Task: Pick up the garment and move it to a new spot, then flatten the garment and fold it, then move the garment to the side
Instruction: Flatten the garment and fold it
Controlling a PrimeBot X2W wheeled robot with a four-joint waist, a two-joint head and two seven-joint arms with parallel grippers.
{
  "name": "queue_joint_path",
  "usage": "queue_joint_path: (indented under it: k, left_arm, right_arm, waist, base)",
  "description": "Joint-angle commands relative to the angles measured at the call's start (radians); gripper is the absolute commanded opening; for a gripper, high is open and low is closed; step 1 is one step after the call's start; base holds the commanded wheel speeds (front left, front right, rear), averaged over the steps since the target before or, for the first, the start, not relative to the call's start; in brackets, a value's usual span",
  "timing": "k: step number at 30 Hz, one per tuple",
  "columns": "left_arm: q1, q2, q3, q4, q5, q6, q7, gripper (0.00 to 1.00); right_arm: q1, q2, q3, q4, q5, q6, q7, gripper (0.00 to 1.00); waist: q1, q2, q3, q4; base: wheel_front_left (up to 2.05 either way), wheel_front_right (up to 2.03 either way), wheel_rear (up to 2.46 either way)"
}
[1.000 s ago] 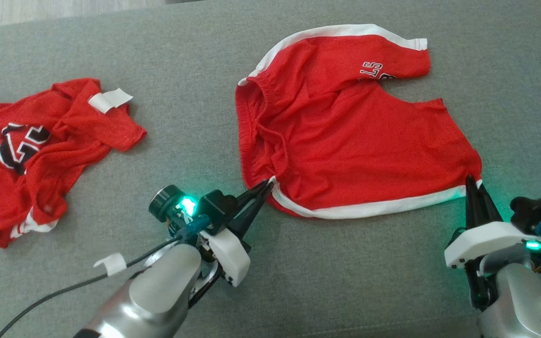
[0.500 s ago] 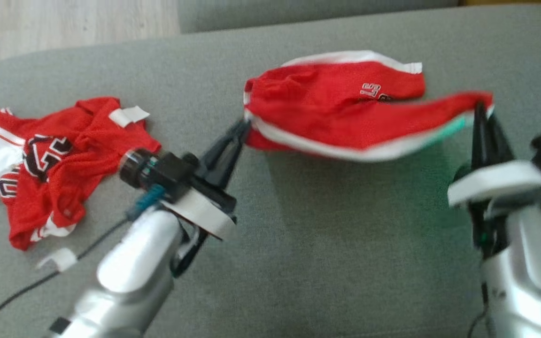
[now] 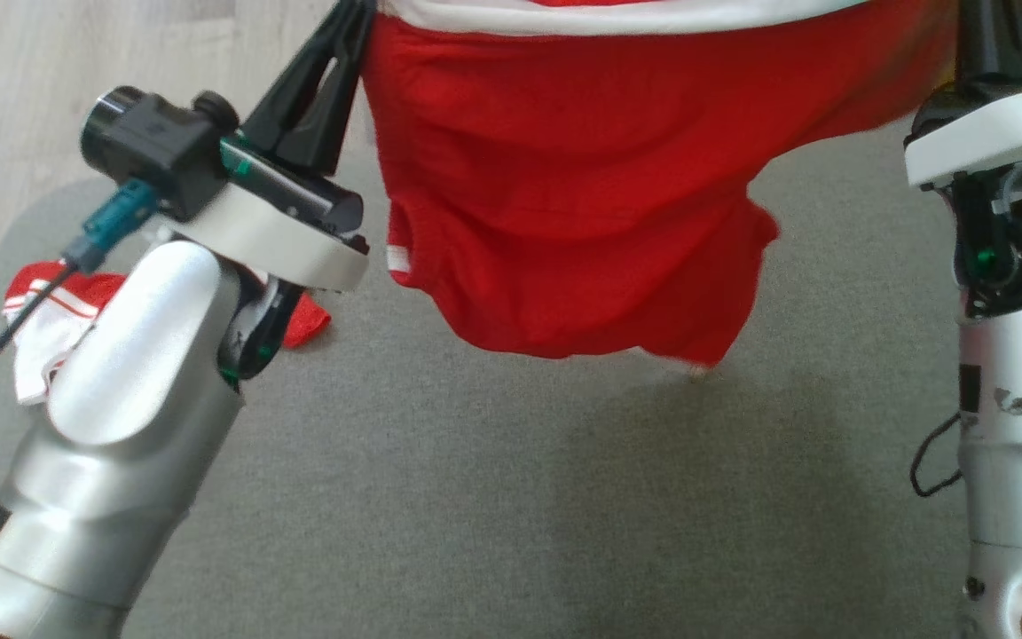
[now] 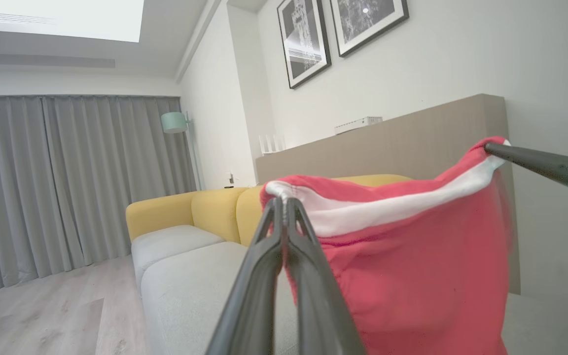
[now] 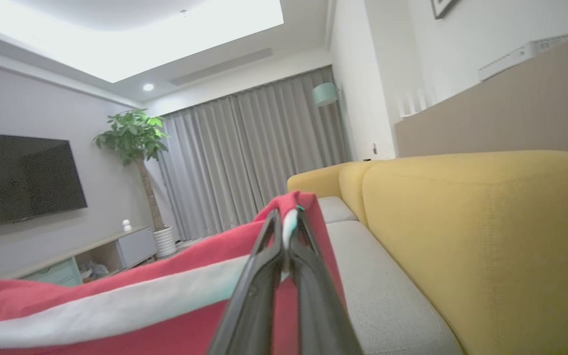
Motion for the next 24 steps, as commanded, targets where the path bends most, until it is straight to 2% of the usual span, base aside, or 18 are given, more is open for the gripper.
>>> queue_joint_path:
  k: [1,4,8,13,18,21,24]
  left_arm:
    - [-0.05,0.041,0.052,-0.038,-0.014,0.007,0.012,0.0]
    - [-0.023,0.042,0.068,-0.08,-0.062,0.011,0.046,0.0]
    - [0.029,0.063,0.062,-0.153,-0.089,0.022,0.1,0.0]
    - [0.042,0.097,0.062,-0.203,-0.103,0.035,0.163,0.0]
    - [-0.024,0.096,0.072,-0.174,-0.141,0.013,0.205,0.0]
    - [-0.136,0.089,0.096,-0.102,-0.155,0.003,0.221,0.0]
    - [-0.273,0.079,0.106,-0.009,-0.15,-0.011,0.225,0.0]
  right_arm:
    - [-0.035,-0.004,0.028,-0.042,0.007,-0.001,0.018,0.0]
    - [-0.011,-0.02,0.05,-0.063,0.008,-0.001,0.069,0.0]
    - [0.042,-0.029,0.029,-0.093,0.005,-0.001,0.136,0.0]
    - [0.061,-0.027,0.007,-0.136,-0.018,-0.001,0.227,0.0]
    - [-0.026,-0.037,0.031,-0.123,-0.006,-0.001,0.26,0.0]
    - [-0.148,-0.074,0.071,-0.053,-0.008,-0.001,0.247,0.0]
    - [-0.311,-0.083,0.106,0.056,-0.008,-0.001,0.205,0.0]
  waist:
    - [0.0001,0.0,-0.013,0.005]
    - [0.0001,0.0,-0.021,0.011]
    - [0.0001,0.0,-0.017,0.022]
    - [0.0001,0.0,0.045,0.029]
    - [0.0001,0.0,0.137,0.023]
    - [0.0001,0.0,0.24,0.013]
    - [0.0001,0.0,0.335,-0.007]
  base:
    - [0.0,0.0,0.0]
    - [0.0,0.0,0.0]
    - [0.0,0.0,0.0]
    - [0.0,0.0,0.0]
    - [0.0,0.0,0.0]
    - [0.0,0.0,0.0]
    - [0.0,0.0,0.0]
